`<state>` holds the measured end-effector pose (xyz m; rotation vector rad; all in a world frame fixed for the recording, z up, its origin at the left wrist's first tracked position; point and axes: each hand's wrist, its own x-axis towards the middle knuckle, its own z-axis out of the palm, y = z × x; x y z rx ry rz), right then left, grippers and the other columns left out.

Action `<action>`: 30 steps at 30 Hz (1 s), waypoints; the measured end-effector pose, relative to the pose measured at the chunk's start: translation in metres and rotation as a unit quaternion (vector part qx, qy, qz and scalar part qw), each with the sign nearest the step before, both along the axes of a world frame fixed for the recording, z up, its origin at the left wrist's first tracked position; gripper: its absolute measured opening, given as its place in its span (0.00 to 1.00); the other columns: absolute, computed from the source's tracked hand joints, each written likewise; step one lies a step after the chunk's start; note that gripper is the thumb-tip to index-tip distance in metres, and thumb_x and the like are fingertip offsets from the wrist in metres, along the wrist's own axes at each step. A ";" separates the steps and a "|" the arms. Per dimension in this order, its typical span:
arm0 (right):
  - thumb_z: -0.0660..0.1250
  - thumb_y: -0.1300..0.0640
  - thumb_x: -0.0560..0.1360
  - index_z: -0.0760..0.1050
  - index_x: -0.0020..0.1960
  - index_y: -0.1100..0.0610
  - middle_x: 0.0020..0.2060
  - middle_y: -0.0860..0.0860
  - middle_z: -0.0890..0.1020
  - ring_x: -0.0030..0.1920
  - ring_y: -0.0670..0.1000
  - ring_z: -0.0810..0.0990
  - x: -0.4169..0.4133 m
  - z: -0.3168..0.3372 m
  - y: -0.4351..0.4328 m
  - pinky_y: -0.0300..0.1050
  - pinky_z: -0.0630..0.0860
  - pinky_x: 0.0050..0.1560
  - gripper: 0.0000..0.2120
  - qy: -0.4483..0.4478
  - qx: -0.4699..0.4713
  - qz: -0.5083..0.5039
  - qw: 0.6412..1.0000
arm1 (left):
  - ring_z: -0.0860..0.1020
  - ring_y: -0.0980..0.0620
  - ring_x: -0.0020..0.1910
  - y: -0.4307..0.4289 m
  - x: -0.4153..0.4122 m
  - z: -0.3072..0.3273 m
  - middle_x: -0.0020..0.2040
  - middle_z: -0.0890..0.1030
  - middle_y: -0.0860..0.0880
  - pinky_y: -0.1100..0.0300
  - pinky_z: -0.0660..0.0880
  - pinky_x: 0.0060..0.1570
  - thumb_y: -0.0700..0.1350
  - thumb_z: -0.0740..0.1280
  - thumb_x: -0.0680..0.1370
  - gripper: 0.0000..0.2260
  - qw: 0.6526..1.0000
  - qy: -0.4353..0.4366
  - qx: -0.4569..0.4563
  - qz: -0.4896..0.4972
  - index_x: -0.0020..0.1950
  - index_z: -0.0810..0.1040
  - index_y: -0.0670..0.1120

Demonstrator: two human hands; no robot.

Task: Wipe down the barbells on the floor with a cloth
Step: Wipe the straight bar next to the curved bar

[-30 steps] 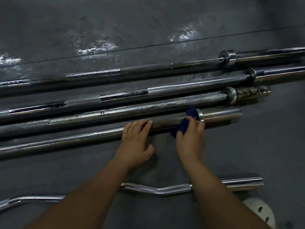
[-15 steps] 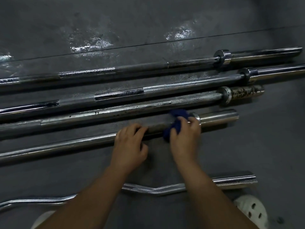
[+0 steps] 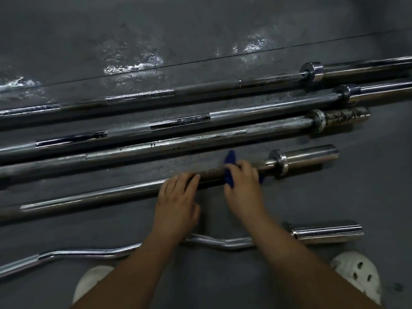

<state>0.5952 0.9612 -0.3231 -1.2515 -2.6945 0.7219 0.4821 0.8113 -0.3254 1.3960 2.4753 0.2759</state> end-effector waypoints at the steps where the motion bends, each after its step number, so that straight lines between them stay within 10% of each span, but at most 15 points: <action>1: 0.70 0.62 0.69 0.76 0.64 0.58 0.61 0.58 0.73 0.59 0.60 0.71 0.002 -0.001 0.008 0.53 0.70 0.61 0.23 -0.005 0.011 0.017 1.000 | 0.71 0.43 0.65 0.001 0.000 0.001 0.67 0.73 0.45 0.48 0.64 0.69 0.47 0.63 0.67 0.31 1.000 -0.002 -0.002 0.009 0.70 0.74 0.44; 5: 0.69 0.64 0.69 0.75 0.64 0.60 0.64 0.60 0.72 0.60 0.64 0.69 0.016 -0.002 0.021 0.55 0.70 0.62 0.23 -0.022 0.038 -0.195 0.980 | 0.72 0.43 0.64 0.004 0.001 0.003 0.66 0.74 0.45 0.46 0.67 0.69 0.48 0.60 0.68 0.30 0.999 -0.016 -0.005 0.035 0.70 0.74 0.43; 11: 0.71 0.62 0.66 0.76 0.62 0.58 0.62 0.56 0.74 0.57 0.60 0.72 -0.009 -0.003 -0.005 0.54 0.74 0.59 0.24 -0.021 0.050 0.073 0.996 | 0.71 0.41 0.64 0.006 0.003 0.001 0.66 0.73 0.42 0.44 0.67 0.69 0.47 0.62 0.67 0.31 1.000 -0.017 -0.003 0.025 0.69 0.73 0.39; 14: 0.70 0.63 0.70 0.75 0.63 0.60 0.64 0.59 0.72 0.62 0.61 0.70 0.020 0.004 0.034 0.51 0.68 0.65 0.22 0.003 0.033 -0.159 0.987 | 0.71 0.41 0.63 0.005 0.001 0.000 0.65 0.74 0.41 0.43 0.68 0.68 0.46 0.61 0.67 0.30 1.000 -0.011 0.007 0.023 0.69 0.74 0.39; 20: 0.67 0.63 0.76 0.73 0.62 0.47 0.52 0.48 0.81 0.51 0.49 0.81 -0.007 0.029 0.041 0.38 0.74 0.51 0.18 0.109 -0.248 -0.042 0.962 | 0.72 0.39 0.61 0.010 0.002 -0.001 0.64 0.74 0.40 0.43 0.69 0.67 0.46 0.64 0.66 0.30 0.999 -0.010 0.011 0.037 0.67 0.75 0.38; 26: 0.64 0.66 0.74 0.79 0.61 0.54 0.66 0.58 0.70 0.66 0.59 0.67 0.009 0.018 0.025 0.45 0.66 0.62 0.18 0.048 0.077 -0.155 0.984 | 0.72 0.40 0.63 0.009 -0.001 0.003 0.64 0.74 0.42 0.42 0.69 0.67 0.48 0.57 0.69 0.29 0.999 -0.023 0.001 0.029 0.68 0.74 0.39; 30: 0.61 0.63 0.78 0.77 0.64 0.55 0.63 0.59 0.69 0.61 0.58 0.71 0.006 0.009 0.040 0.40 0.66 0.58 0.16 0.091 0.063 -0.299 0.948 | 0.71 0.41 0.63 0.008 0.000 0.003 0.64 0.74 0.42 0.44 0.69 0.68 0.47 0.59 0.69 0.29 0.999 -0.016 0.005 0.029 0.68 0.74 0.39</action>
